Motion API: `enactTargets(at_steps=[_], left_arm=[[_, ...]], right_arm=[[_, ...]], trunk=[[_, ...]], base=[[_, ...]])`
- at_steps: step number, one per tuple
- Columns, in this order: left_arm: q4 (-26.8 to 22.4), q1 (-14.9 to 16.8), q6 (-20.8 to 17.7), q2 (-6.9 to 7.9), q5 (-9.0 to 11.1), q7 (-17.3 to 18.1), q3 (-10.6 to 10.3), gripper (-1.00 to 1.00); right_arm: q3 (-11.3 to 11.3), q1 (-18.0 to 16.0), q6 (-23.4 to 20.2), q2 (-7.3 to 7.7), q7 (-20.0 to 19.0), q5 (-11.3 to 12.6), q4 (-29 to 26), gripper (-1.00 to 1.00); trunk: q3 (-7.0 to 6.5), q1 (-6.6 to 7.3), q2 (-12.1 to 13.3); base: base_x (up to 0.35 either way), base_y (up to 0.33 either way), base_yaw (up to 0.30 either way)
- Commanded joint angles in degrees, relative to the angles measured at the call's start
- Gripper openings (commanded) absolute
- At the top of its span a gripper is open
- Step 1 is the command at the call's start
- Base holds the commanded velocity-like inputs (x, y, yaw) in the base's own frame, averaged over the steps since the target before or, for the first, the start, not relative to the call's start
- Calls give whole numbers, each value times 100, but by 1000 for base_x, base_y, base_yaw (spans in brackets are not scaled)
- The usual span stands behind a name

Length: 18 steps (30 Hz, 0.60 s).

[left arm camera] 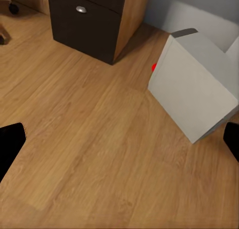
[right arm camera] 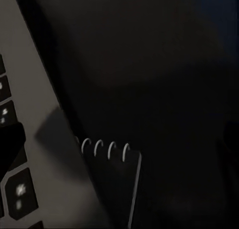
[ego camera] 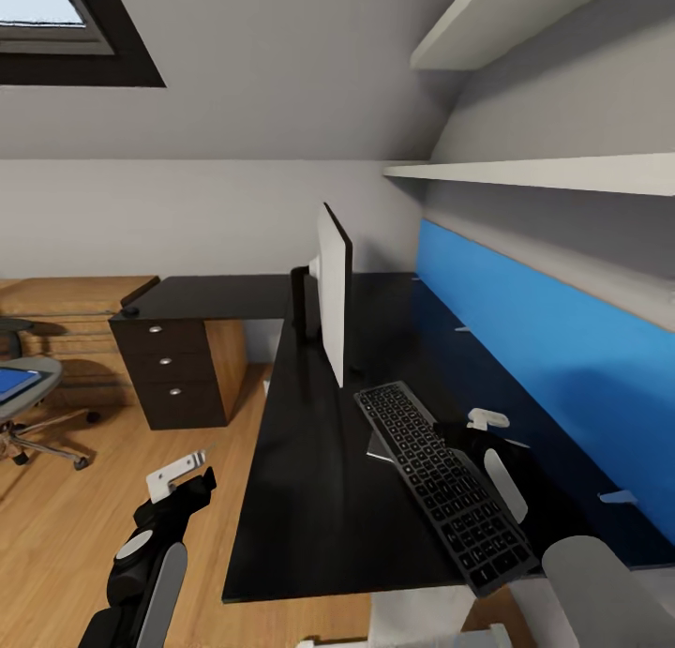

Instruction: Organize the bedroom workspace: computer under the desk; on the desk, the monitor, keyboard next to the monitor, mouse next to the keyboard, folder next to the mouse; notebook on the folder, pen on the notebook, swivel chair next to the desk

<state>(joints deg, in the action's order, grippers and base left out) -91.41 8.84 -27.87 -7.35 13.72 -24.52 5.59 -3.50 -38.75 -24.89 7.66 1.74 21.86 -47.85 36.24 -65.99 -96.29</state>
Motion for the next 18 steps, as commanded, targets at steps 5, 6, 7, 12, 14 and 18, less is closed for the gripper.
enactTargets(at_steps=[5, 6, 7, 12, 14, 18], left_arm=[[-9, 4, -16, -3, 60, -36, 3, 100], [-9, 4, -16, -3, 62, -36, 3, 100], [-9, 4, -16, -3, 63, -36, 3, 100], [-9, 4, -16, -3, 69, -36, -4, 100], [-9, 4, -16, -3, 69, -36, -5, 100], [-14, 4, -13, -5, 69, -36, -6, 100]], right_arm=[[-20, -1, -25, 8, 28, 3, 434, 100], [-20, -1, -25, 8, 28, 3, 434, 100], [-20, -1, -25, 8, 28, 3, 434, 100], [-20, -1, -25, 8, 28, 3, 434, 100], [-20, -1, -25, 8, 28, 3, 434, 100], [-20, -1, -25, 8, 28, 3, 434, 100]], trunk=[[7, 2, -3], [7, 2, -3], [7, 2, -3], [7, 2, -3], [7, 2, -3], [7, 2, -3]], base=[[-175, 0, 0], [-276, 0, 0], [-236, 0, 0], [-103, 0, 0], [-261, 0, 0], [-158, 0, 0]])
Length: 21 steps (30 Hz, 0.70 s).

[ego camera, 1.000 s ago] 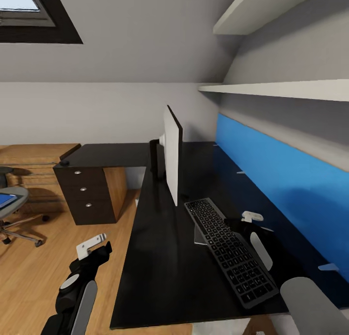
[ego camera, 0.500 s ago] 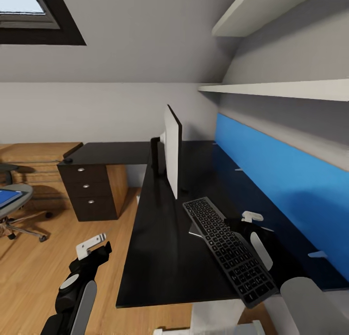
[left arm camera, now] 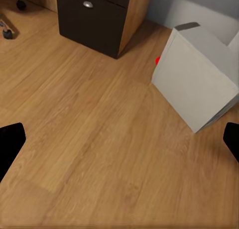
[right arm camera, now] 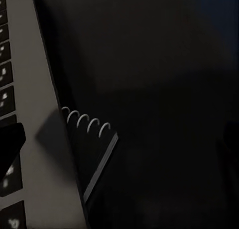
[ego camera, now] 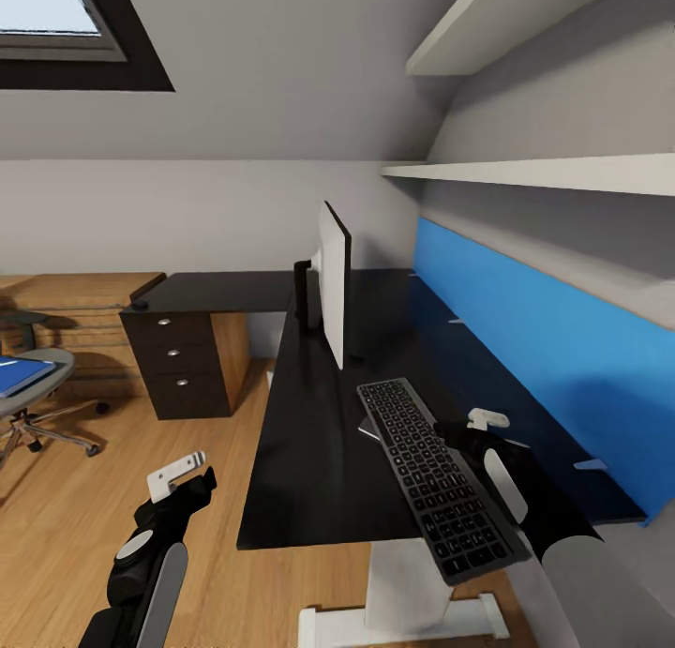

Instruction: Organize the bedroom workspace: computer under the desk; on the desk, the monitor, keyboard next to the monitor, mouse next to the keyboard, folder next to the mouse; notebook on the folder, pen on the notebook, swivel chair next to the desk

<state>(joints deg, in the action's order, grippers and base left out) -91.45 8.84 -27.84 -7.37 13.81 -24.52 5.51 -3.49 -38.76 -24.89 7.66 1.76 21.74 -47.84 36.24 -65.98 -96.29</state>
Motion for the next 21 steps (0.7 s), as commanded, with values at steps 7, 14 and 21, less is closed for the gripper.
enactTargets(at_steps=[7, 14, 21], left_arm=[[-31, 4, -9, -10, 60, -36, 3, 100], [-15, 4, -3, -17, 68, -34, -5, 100], [11, 4, 9, -19, 63, -33, -8, 100]], right_arm=[[-14, 0, -17, 10, 26, 7, 424, 100], [22, 0, 68, 14, 14, 12, 378, 100], [10, 12, 988, -11, 21, 8, 369, 100]], trunk=[[-83, 111, 198], [-208, 264, 479], [-334, 418, 759]], base=[[-15, 0, 0], [0, 0, 0], [0, 0, 0]])
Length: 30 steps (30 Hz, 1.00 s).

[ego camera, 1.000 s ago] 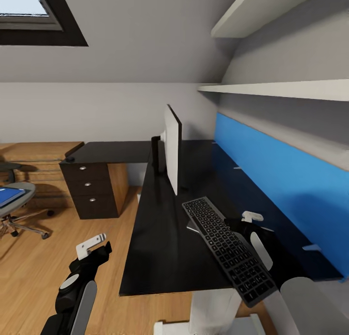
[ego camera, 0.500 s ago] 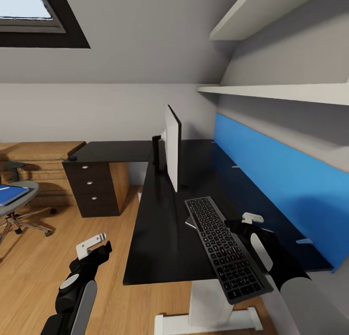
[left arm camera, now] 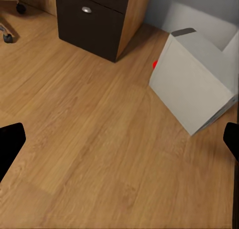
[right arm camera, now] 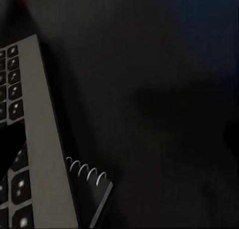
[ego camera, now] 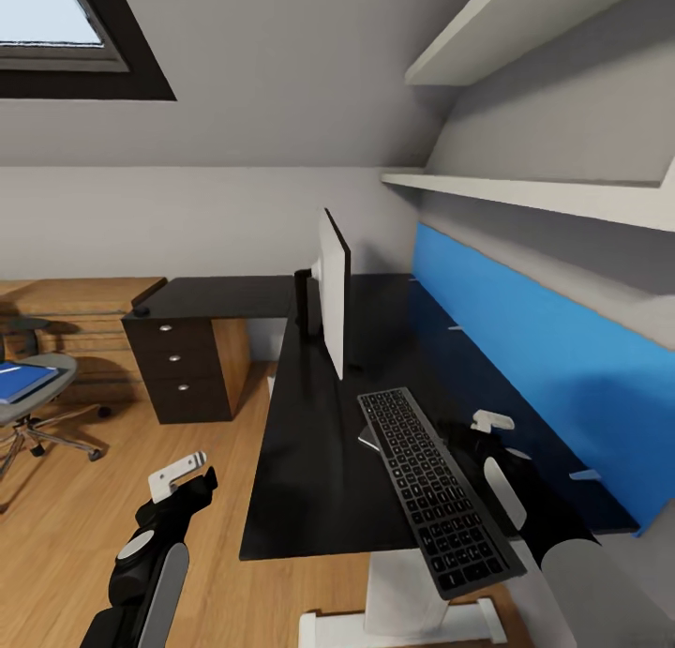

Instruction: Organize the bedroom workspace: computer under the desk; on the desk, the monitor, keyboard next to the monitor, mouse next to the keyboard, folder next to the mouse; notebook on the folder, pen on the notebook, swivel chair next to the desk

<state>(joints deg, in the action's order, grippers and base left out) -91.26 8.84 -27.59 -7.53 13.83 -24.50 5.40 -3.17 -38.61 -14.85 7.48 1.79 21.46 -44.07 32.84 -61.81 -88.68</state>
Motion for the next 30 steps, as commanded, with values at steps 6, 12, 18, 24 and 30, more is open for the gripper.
enactTargets(at_steps=[6, 12, 18, 24, 30], left_arm=[[-6, 4, -15, -4, 64, -30, 1, 100], [-6, 4, -26, -3, 67, -29, 4, 100], [-6, 4, -32, -3, 72, -29, 5, 100], [-6, 4, -44, 5, 84, -29, 14, 100], [-6, 4, -45, 6, 85, -31, 25, 100]], right_arm=[[-6, 377, 286, -72, 23, 67, -682, 100], [1, 1181, -222, -80, 6, 322, -2112, 100], [6, 1312, -315, -75, 3, 918, -2308, 100], [15, 1335, -298, -72, -2, 1353, -2381, 100], [166, 1348, -270, -62, 3, 1446, -2344, 100]], trunk=[[-102, 133, 239], [-210, 264, 479], [-318, 396, 720], [-425, 528, 961], [-533, 660, 1201]], base=[[0, 0, 0], [-129, 0, 0], [-322, 0, 0], [-335, 0, 0], [-336, 0, 0]])
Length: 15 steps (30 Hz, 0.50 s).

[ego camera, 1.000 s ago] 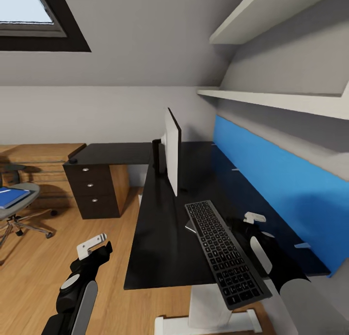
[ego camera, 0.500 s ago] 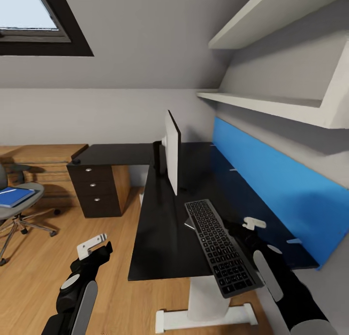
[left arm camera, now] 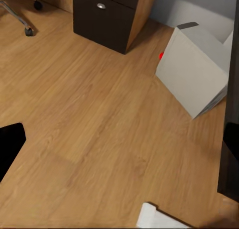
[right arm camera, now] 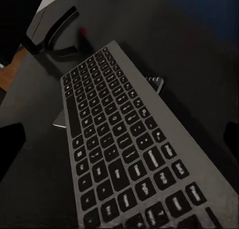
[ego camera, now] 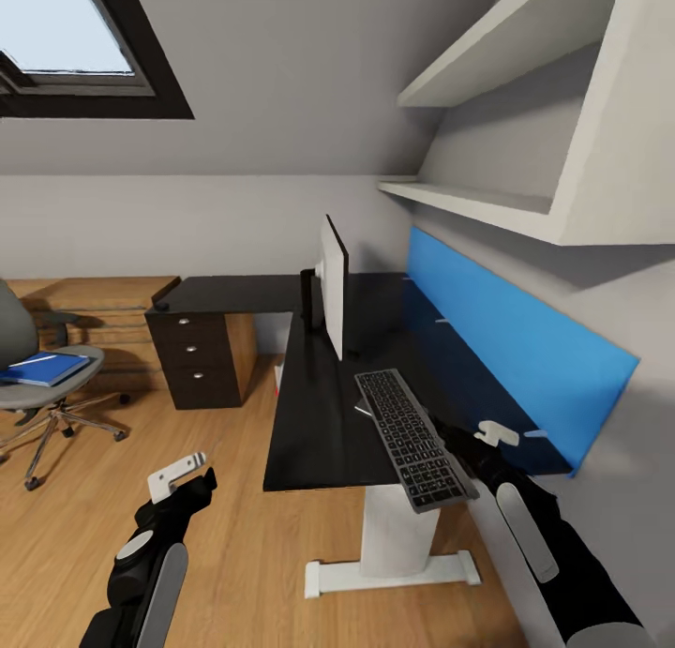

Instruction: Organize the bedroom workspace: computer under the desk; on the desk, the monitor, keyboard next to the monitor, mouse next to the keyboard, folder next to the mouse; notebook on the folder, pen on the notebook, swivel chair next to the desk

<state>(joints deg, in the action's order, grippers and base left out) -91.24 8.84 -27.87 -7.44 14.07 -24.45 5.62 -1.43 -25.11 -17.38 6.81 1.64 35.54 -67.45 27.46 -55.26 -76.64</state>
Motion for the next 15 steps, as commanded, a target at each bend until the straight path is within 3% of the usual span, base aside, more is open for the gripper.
enactTargets(at_steps=[1, 4, 10, 15], left_arm=[[-8, 4, -17, -3, 60, -35, 2, 100], [-8, 4, -17, -3, 60, -36, 1, 100], [-12, 4, -15, -10, 63, -37, 0, 100], [-35, 4, -4, -25, 61, -57, -11, 100]], right_arm=[[-8, -3, -14, 5, 18, 37, -4, 100], [32, -3, -6, 11, 18, 40, 80, 100], [541, -3, -50, -1, -10, 156, 281, 100], [669, -3, -94, 23, -14, 811, 353, 100]], trunk=[[-12, 26, 37], [-66, 92, 158], [-66, 92, 158], [-30, 48, 78]], base=[[-336, 0, 0], [-336, 0, 0], [-161, 0, 0], [-24, 0, 0]])
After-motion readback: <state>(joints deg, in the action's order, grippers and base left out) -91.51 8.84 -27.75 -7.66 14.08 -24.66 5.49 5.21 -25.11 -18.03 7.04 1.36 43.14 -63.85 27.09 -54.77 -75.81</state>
